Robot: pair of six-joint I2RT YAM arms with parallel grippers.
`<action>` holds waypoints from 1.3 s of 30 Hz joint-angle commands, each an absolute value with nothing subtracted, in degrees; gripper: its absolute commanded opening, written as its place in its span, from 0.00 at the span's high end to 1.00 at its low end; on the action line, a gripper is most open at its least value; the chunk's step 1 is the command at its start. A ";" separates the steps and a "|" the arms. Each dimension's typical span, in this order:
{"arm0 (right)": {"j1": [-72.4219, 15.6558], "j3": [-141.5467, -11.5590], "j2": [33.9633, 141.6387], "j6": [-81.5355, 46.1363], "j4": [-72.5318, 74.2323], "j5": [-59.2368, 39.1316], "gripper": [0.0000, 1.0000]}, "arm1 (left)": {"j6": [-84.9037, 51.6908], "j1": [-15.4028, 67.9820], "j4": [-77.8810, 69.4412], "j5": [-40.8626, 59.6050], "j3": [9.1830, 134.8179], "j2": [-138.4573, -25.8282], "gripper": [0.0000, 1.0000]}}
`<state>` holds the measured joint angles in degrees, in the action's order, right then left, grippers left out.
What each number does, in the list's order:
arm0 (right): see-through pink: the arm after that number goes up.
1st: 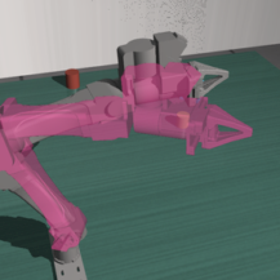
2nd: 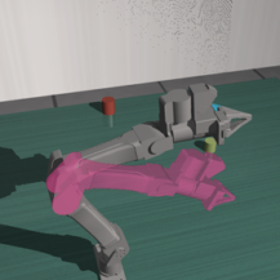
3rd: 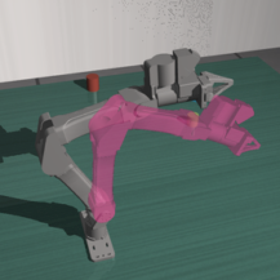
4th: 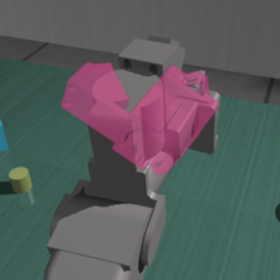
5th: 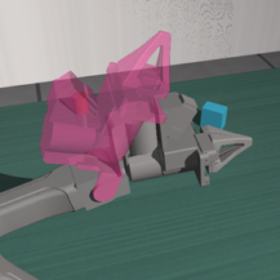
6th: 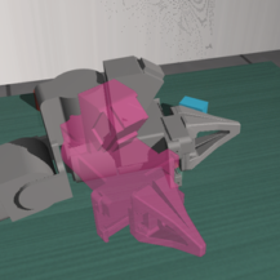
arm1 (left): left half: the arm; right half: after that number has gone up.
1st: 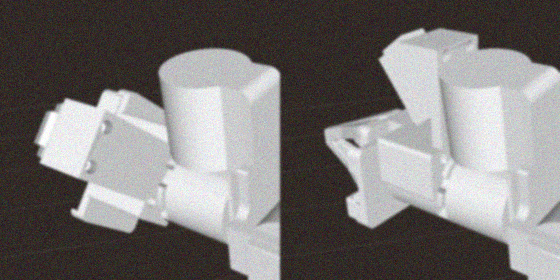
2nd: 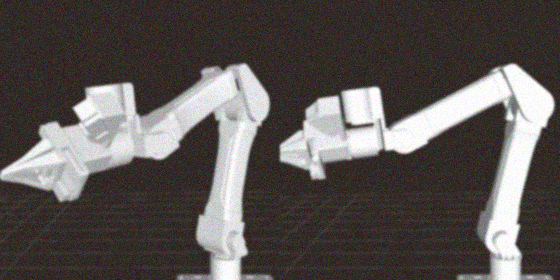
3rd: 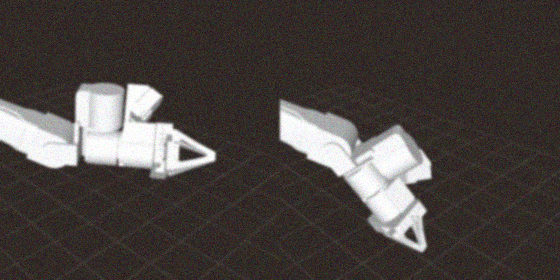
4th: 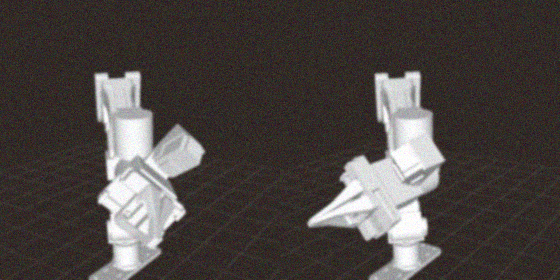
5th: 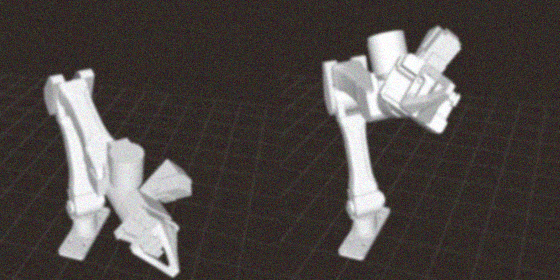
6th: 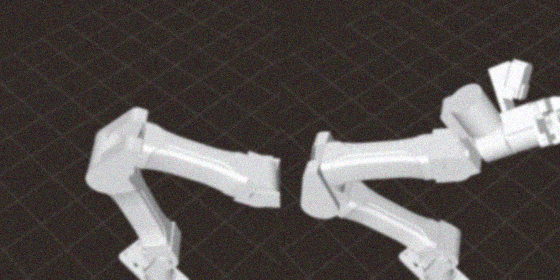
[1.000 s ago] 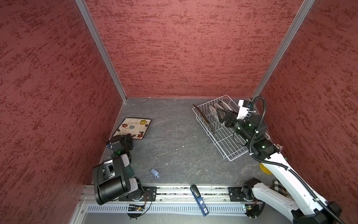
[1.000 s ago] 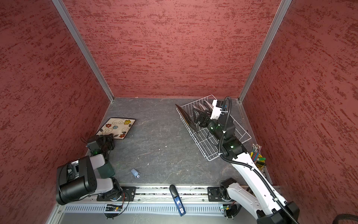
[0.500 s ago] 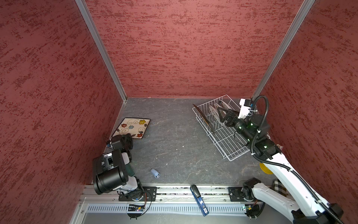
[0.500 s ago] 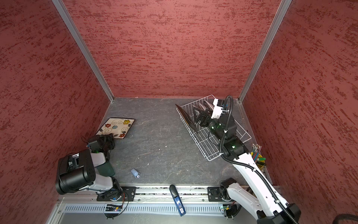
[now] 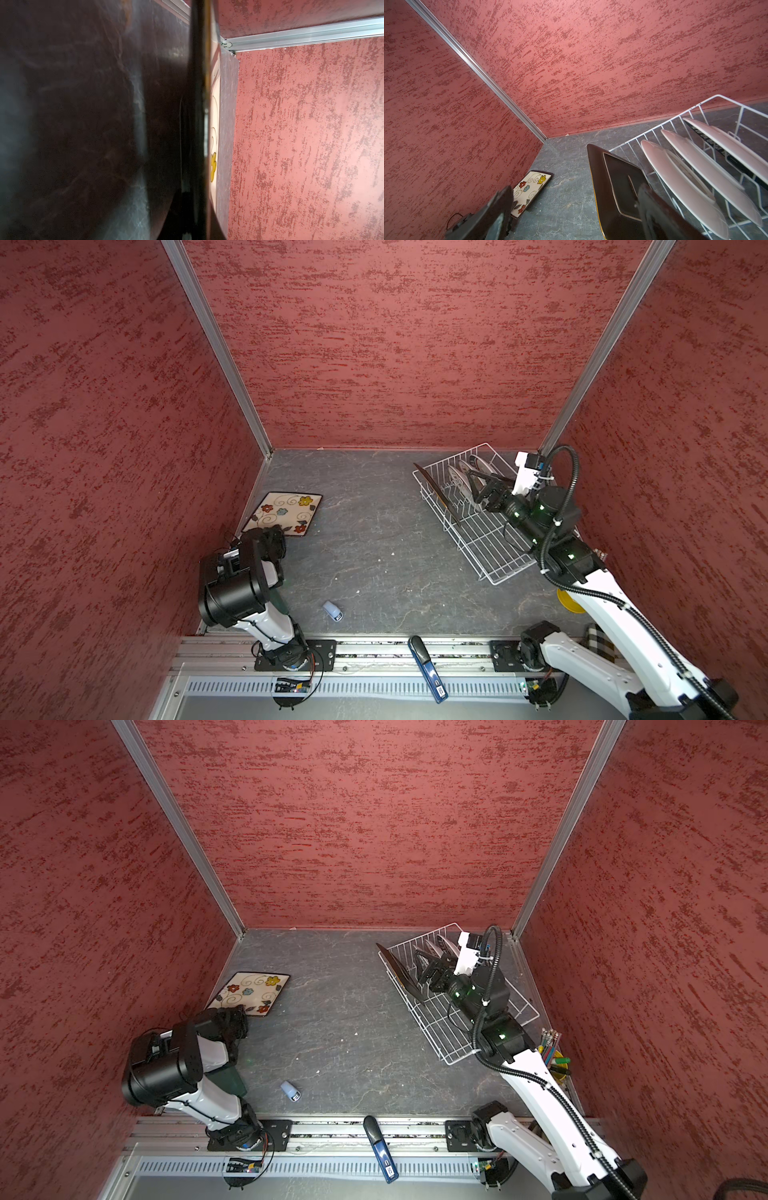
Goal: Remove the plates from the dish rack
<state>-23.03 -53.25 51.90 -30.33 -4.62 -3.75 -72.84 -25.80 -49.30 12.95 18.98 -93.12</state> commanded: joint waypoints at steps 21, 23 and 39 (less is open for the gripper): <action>-22.75 -53.69 50.76 -29.62 -6.19 -2.41 0.05 | -70.75 -21.18 -39.19 10.46 21.40 -84.31 0.26; -22.73 -53.77 50.60 -29.75 -6.43 -2.90 0.05 | -70.02 -21.18 -37.10 10.61 21.95 -83.86 0.25; -22.74 -55.03 48.12 -29.70 -11.82 -2.12 0.05 | -68.93 -22.24 -30.38 13.54 23.33 -84.42 0.12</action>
<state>-23.03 -53.28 48.34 -29.76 -9.52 -3.66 -70.87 -21.98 -32.53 13.10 21.30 -86.02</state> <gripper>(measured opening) 0.948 0.873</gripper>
